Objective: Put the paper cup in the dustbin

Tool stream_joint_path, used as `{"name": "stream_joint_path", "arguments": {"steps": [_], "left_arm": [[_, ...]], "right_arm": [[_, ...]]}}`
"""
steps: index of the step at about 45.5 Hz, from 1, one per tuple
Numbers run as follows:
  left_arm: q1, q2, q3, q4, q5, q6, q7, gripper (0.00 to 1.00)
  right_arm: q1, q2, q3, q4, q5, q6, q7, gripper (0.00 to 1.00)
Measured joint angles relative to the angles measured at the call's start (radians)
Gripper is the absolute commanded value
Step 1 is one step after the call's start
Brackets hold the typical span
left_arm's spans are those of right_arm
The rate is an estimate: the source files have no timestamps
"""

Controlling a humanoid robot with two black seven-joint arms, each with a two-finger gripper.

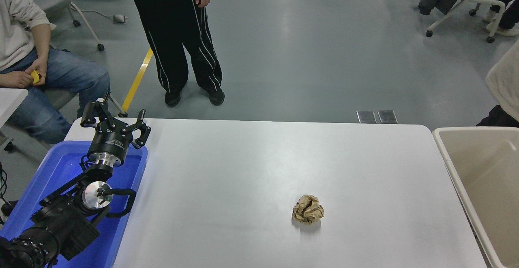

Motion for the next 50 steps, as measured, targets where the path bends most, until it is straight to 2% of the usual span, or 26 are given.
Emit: {"name": "stream_joint_path", "arguments": {"steps": [22,23,27,28,29,40,50], "left_arm": [[-0.001,0.000,0.000,0.000,0.000,0.001,0.000,1.00],[-0.001,0.000,0.000,0.000,0.000,0.001,0.000,1.00],[-0.001,0.000,0.000,0.000,0.000,0.001,0.000,1.00],[-0.001,0.000,0.000,0.000,0.000,0.001,0.000,1.00],[-0.001,0.000,0.000,0.000,0.000,0.001,0.000,1.00],[-0.001,0.000,0.000,0.000,0.000,0.001,0.000,1.00],[0.000,0.000,0.000,0.000,0.000,0.001,0.000,1.00]], "right_arm": [[-0.063,0.082,0.001,0.000,0.046,-0.056,-0.014,0.00],[-0.063,0.082,0.002,0.000,0.047,-0.058,-0.014,0.08],[-0.065,0.085,0.002,0.000,0.049,-0.073,-0.014,0.69],[-0.065,0.086,0.002,0.000,0.049,-0.077,-0.014,0.92],[-0.065,0.086,0.000,0.000,0.050,-0.089,-0.014,0.98],[-0.046,0.090,0.002,0.012,0.052,-0.142,-0.012,0.99],[0.038,0.061,0.031,0.076,0.054,-0.155,-0.010,1.00]]}}
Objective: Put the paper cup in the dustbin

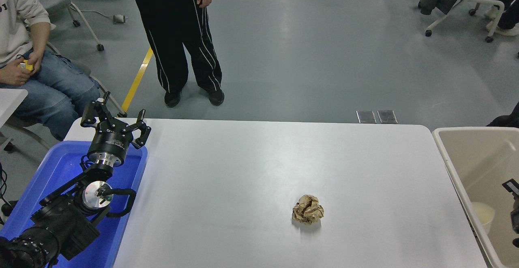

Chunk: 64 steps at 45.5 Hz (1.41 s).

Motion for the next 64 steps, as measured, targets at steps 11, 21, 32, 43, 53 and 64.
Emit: {"name": "stream_joint_path", "arguments": {"steps": [11,21,32,43,53,64], "left_arm": [[0.000,0.000,0.000,0.000,0.000,0.000,-0.001,1.00],[0.000,0.000,0.000,0.000,-0.001,0.000,-0.001,1.00],[0.000,0.000,0.000,0.000,0.000,0.000,-0.001,1.00],[0.000,0.000,0.000,0.000,0.000,0.000,-0.001,1.00],[0.000,0.000,0.000,0.000,0.000,0.000,-0.001,1.00],[0.000,0.000,0.000,0.000,0.000,0.000,0.000,1.00]], "right_arm": [[0.151,-0.096,0.212,0.179,0.003,-0.006,0.004,1.00],[0.249,-0.199,0.506,0.456,0.003,-0.007,0.004,1.00],[0.257,-0.235,0.808,0.709,0.005,-0.004,0.010,1.00],[0.141,-0.180,1.044,0.863,0.001,-0.003,0.024,1.00],[-0.016,-0.094,1.181,0.940,-0.011,0.000,0.103,1.00],[-0.164,-0.006,1.247,0.986,-0.017,0.016,0.186,1.00]]}}
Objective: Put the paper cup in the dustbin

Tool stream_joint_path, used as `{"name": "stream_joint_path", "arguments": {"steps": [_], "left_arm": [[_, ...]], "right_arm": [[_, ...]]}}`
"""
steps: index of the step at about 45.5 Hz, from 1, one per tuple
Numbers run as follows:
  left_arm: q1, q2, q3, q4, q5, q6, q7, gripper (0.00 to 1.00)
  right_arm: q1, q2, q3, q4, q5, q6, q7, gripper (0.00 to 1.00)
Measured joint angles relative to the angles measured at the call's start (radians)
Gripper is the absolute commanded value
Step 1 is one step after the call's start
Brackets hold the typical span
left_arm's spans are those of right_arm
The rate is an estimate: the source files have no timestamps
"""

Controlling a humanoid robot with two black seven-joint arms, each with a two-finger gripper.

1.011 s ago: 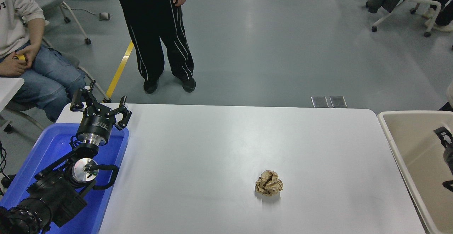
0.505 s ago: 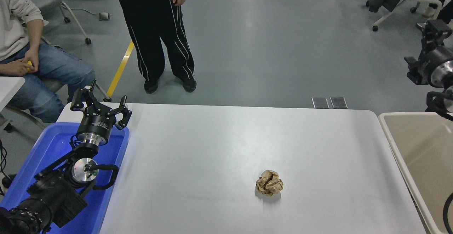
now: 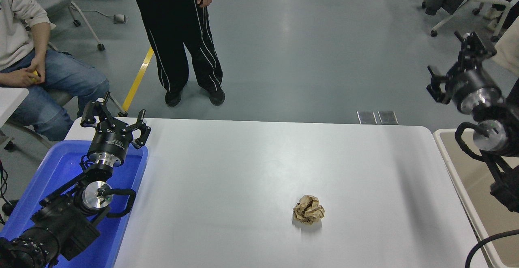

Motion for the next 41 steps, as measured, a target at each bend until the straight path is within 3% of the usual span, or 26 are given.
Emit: {"name": "stream_joint_path", "arguments": {"steps": [14,41], "left_arm": [[0.000,0.000,0.000,0.000,0.000,0.000,0.000,1.00],[0.000,0.000,0.000,0.000,0.000,0.000,0.000,1.00]], "right_arm": [[-0.101,0.057,0.055,0.019,-0.002,0.010,0.040,1.00],[-0.133,0.067,0.069,0.024,-0.002,0.015,0.050,1.00]]}}
